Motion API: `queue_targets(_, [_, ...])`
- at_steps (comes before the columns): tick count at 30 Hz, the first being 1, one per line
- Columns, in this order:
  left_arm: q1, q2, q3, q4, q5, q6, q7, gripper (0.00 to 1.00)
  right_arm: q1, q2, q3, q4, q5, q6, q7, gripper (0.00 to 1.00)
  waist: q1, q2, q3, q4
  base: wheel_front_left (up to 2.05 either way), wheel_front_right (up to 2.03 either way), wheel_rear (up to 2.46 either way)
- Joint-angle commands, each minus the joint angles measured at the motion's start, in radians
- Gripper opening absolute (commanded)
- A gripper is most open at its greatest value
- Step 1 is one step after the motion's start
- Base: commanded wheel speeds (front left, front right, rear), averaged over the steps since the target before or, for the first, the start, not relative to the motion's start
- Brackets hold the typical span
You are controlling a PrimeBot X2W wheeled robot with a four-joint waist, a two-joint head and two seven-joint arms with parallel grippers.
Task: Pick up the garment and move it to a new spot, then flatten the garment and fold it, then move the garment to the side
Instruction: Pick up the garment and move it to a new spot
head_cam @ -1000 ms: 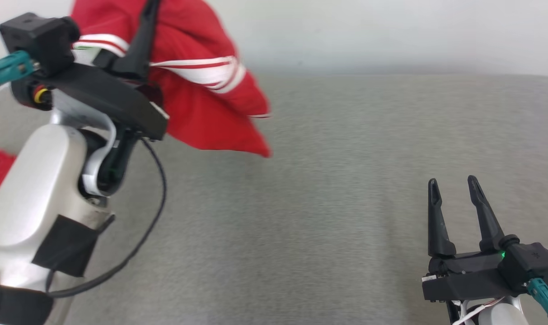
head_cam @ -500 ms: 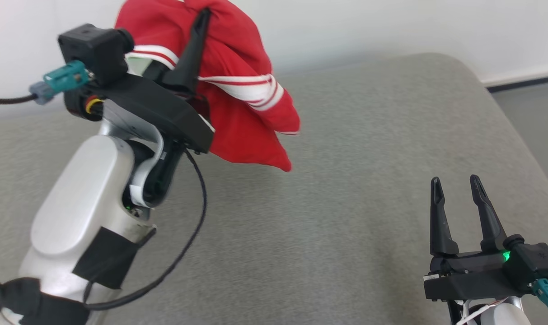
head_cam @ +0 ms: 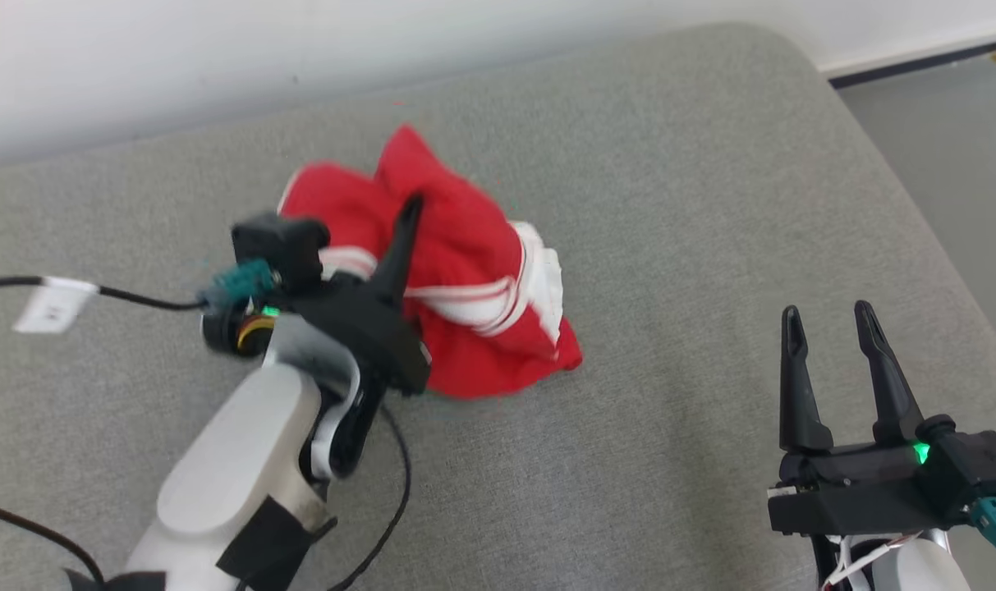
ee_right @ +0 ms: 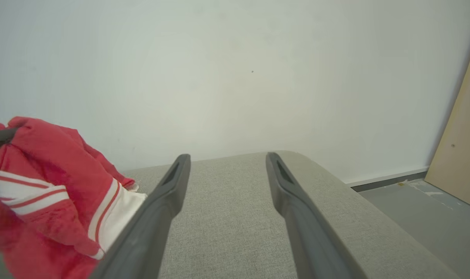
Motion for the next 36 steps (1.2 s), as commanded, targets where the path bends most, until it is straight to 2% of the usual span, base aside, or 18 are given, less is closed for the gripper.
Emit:
queue_targets(1, [0.013,0.004,-0.001,0.025,0.012,0.008,-0.010,0.00,-0.014,0.002,0.004,-0.003,-0.004,-0.002,-0.002,1.00,-0.0001,-0.0001,0.038,0.006,0.00,0.00,0.00])
queue_targets(5, [0.024,-0.009,-0.023,0.140,0.042,0.027,-0.039,0.00,-0.033,0.002,0.021,-0.005,-0.011,-0.002,-0.002,1.00,-0.0001,-0.0001,0.056,0.016,0.00,0.00,0.00])
queue_targets(9, [0.027,-0.030,-0.032,0.212,0.041,0.000,-0.080,0.00,-0.038,0.001,0.031,-0.001,-0.017,-0.002,-0.002,1.00,-0.0001,-0.0001,0.050,0.031,0.00,0.00,0.00])
queue_targets(10, [0.029,-0.036,-0.034,0.226,0.040,-0.006,-0.091,0.19,-0.034,0.001,0.034,0.000,-0.019,-0.002,-0.001,1.00,-0.0001,-0.0001,0.044,0.036,0.00,0.00,0.00])
queue_targets(11, [0.029,-0.040,-0.033,0.238,0.041,-0.007,-0.106,0.50,-0.028,0.002,0.038,0.002,-0.019,-0.002,-0.001,1.00,-0.0001,-0.0001,0.036,0.040,0.00,0.00,0.00])
queue_targets(12, [0.030,-0.044,-0.033,0.248,0.042,-0.008,-0.117,1.00,-0.023,0.002,0.042,0.005,-0.022,-0.002,-0.002,1.00,-0.0001,-0.0001,0.028,0.044,0.00,0.00,0.00])
queue_targets(18, [0.053,-0.058,-0.026,0.278,0.046,-0.012,-0.181,1.00,-0.001,0.001,0.054,0.014,-0.029,-0.002,-0.001,1.00,-0.0001,-0.0001,-0.041,0.078,0.00,0.00,0.00])
queue_targets(25, [0.142,-0.032,-0.001,0.253,0.061,-0.015,-0.214,1.00,0.036,0.001,0.067,0.016,-0.043,-0.002,-0.001,1.00,-0.0001,-0.0001,-0.137,0.135,0.00,0.00,0.00])
queue_targets(31, [0.268,0.002,0.081,0.179,0.075,0.016,-0.218,1.00,0.069,0.001,0.089,0.006,-0.042,-0.002,-0.001,1.00,-0.0001,-0.0001,-0.215,0.187,0.00,0.00,0.00])
queue_targets(36, [0.375,0.027,0.176,0.067,0.136,0.035,-0.218,1.00,0.079,0.001,0.084,0.005,-0.048,-0.002,-0.001,1.00,-0.0001,-0.0001,-0.248,0.225,0.00,0.00,0.00])
